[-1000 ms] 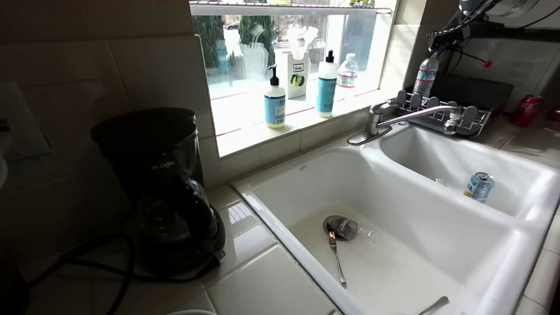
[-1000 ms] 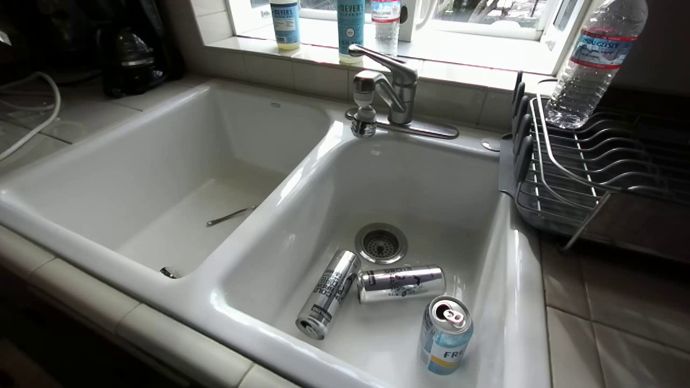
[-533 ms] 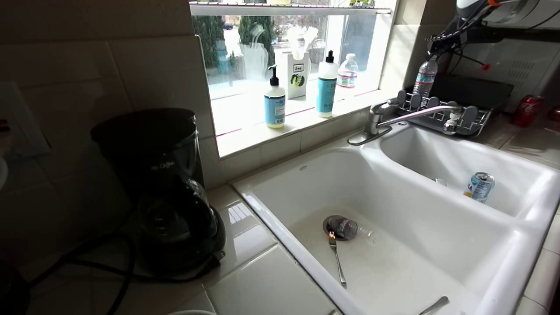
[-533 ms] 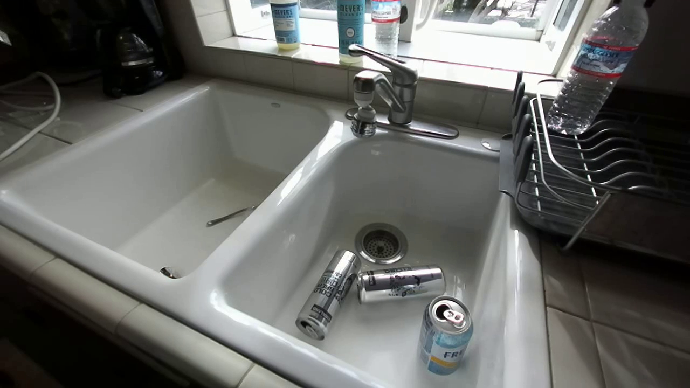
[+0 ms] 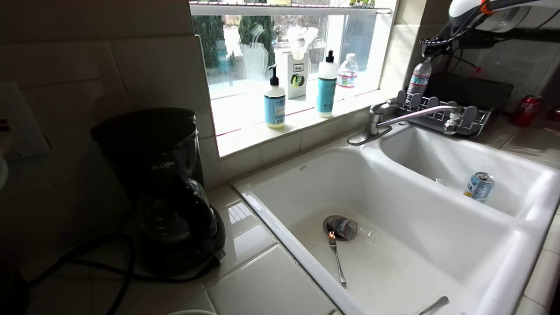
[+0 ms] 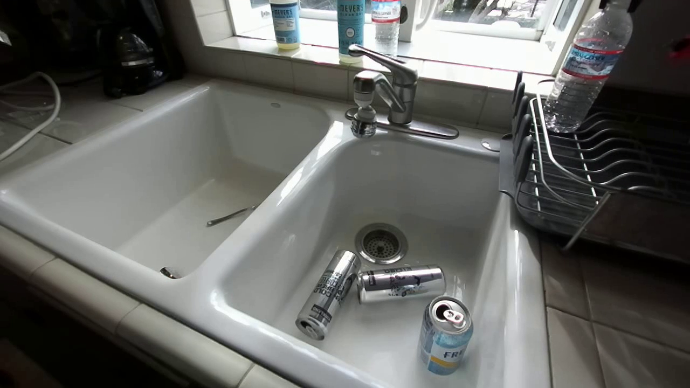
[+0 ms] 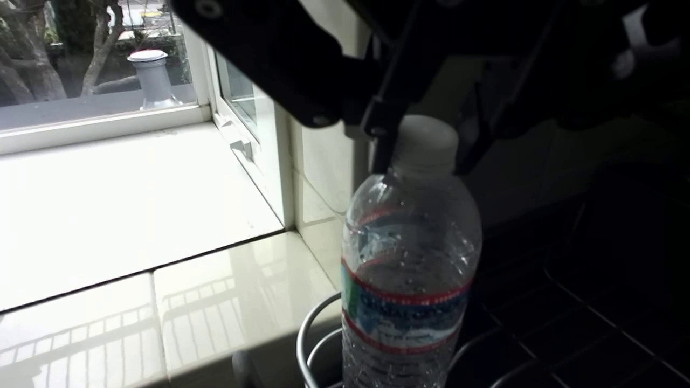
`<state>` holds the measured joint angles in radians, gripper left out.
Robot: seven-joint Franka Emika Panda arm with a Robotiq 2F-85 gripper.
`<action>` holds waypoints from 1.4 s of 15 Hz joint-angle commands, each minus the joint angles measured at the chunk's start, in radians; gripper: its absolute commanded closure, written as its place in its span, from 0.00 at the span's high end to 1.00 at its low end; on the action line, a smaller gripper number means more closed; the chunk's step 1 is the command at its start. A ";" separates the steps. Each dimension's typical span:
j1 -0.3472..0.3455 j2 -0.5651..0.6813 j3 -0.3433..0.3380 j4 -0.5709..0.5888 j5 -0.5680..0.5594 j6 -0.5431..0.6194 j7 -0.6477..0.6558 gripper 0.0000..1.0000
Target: Put one water bottle from the windowsill on the dishrack.
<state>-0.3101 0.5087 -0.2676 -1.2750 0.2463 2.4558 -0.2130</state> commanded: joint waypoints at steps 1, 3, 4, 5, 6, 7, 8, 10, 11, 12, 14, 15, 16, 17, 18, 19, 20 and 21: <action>0.036 -0.057 -0.016 -0.105 -0.020 0.060 0.036 0.08; 0.047 -0.077 -0.021 -0.144 -0.024 0.086 0.045 0.08; 0.053 -0.086 -0.026 -0.162 -0.027 0.102 0.052 0.08; 0.057 -0.093 -0.029 -0.175 -0.028 0.108 0.056 0.08; 0.061 -0.100 -0.032 -0.189 -0.029 0.115 0.061 0.08; 0.065 -0.107 -0.036 -0.202 -0.030 0.123 0.066 0.08; 0.070 -0.114 -0.040 -0.215 -0.032 0.128 0.071 0.08; 0.078 -0.128 -0.048 -0.239 -0.034 0.139 0.081 0.08; 0.080 -0.131 -0.050 -0.244 -0.034 0.134 0.085 0.21; 0.083 -0.137 -0.052 -0.251 -0.033 0.131 0.089 0.56; 0.044 -0.149 -0.003 -0.257 -0.066 0.130 0.111 0.64; 0.043 -0.151 0.000 -0.261 -0.072 0.129 0.116 0.70; 0.040 -0.153 0.003 -0.263 -0.082 0.128 0.126 0.77; 0.038 -0.157 0.006 -0.267 -0.090 0.127 0.133 0.86; 0.038 -0.161 0.008 -0.272 -0.096 0.127 0.138 0.92; 0.039 -0.164 0.007 -0.274 -0.106 0.129 0.146 1.00; 0.040 -0.170 0.004 -0.277 -0.118 0.127 0.157 1.00; 0.043 -0.181 0.000 -0.284 -0.130 0.128 0.168 1.00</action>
<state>-0.2610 0.3793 -0.2800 -1.5016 0.1692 2.5695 -0.0942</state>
